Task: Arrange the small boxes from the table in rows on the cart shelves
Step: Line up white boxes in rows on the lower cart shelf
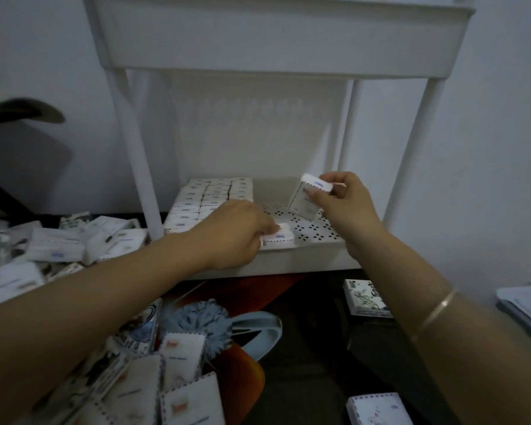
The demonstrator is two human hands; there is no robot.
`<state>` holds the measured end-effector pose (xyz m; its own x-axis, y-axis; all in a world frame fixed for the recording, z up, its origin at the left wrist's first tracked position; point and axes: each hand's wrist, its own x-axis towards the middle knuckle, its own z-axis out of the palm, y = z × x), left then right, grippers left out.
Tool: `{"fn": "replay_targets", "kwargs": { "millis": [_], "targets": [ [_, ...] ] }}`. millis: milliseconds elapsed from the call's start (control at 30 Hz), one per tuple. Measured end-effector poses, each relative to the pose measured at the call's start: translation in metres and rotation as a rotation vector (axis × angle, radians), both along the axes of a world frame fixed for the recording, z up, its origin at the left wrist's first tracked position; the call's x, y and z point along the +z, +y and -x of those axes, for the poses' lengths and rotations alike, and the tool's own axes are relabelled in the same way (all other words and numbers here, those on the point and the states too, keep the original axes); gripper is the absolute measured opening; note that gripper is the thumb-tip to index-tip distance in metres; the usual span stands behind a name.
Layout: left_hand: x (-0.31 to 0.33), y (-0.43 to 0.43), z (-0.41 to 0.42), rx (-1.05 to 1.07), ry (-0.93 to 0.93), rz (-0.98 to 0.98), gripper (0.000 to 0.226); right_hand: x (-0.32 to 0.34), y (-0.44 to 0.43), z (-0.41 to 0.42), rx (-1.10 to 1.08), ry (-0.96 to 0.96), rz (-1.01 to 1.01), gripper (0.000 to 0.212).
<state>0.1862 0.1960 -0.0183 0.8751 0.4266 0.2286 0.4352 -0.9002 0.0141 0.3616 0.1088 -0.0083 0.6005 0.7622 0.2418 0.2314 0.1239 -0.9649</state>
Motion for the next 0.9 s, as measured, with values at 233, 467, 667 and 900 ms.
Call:
{"fn": "replay_targets", "kwargs": {
  "millis": [233, 467, 667, 900],
  "targets": [
    [0.004, -0.018, 0.027, 0.021, 0.027, -0.025, 0.047, -0.010, 0.040, 0.006, 0.357, -0.216, 0.308, 0.016],
    [0.029, -0.059, 0.053, 0.114, -0.019, 0.111, 0.026, -0.018, 0.044, 0.009, 0.427, -0.351, 0.485, 0.005],
    [0.037, -0.090, 0.072, 0.071, 0.309, 0.372, 0.017, -0.017, 0.036, 0.015, 0.323, -0.529, 0.455, 0.038],
    [0.033, -0.110, 0.091, 0.097, 0.547, 0.521, 0.051, -0.016, 0.021, 0.015, 0.273, -0.530, 0.371, 0.050]
  ]
}}
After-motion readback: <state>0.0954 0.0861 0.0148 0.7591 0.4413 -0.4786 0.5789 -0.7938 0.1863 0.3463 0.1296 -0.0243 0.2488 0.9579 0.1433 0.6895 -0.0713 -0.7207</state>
